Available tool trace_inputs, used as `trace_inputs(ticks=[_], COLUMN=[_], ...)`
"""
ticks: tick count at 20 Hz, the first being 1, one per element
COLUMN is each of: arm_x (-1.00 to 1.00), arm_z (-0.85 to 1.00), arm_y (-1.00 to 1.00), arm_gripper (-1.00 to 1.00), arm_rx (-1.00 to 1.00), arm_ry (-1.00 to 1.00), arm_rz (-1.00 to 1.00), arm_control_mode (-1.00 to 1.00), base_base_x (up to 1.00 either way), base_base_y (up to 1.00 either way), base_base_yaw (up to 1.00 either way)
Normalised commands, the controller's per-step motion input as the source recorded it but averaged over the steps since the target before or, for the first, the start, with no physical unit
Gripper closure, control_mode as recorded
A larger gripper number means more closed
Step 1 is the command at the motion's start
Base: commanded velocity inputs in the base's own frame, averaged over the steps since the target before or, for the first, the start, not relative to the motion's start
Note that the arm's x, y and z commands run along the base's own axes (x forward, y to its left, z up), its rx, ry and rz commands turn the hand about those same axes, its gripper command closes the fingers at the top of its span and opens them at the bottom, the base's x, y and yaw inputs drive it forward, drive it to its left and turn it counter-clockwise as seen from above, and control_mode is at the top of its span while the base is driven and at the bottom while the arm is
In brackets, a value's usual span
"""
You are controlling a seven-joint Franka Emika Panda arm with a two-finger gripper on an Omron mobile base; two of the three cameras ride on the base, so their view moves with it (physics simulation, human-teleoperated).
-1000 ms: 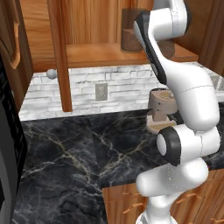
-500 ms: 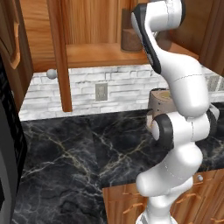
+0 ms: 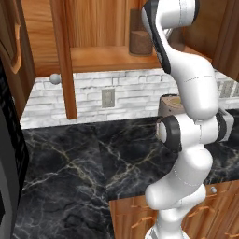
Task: Pick the jar and jar from the dining table and place them in the open cabinet. Close the cabinet after placing the objects.
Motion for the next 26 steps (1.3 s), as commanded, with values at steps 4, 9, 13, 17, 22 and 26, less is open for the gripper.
trace_inputs(ticks=[4,9,13,17,22,26], arm_x=[0.0,0.0,0.0,0.0,0.01,0.04], arm_z=[-0.04,-0.23,-0.39,-0.2,-0.05,0.17], arm_y=[-0.02,-0.01,-0.01,0.0,0.0,-0.06], arm_gripper=[1.0,1.0,1.0,1.0,-1.0,-1.0], arm_rx=[0.0,0.01,0.0,0.0,0.0,-0.03], arm_ry=[0.01,0.0,0.02,0.0,-0.1,-0.18], arm_rz=[0.0,0.0,0.0,0.0,0.03,0.01], arm_control_mode=[-1.0,-1.0,-1.0,-1.0,-1.0,-1.0], base_base_x=[0.0,0.0,0.0,0.0,0.0,0.0], base_base_y=[0.0,0.0,0.0,0.0,0.0,0.0], base_base_yaw=[0.0,0.0,0.0,0.0,0.0,0.0])
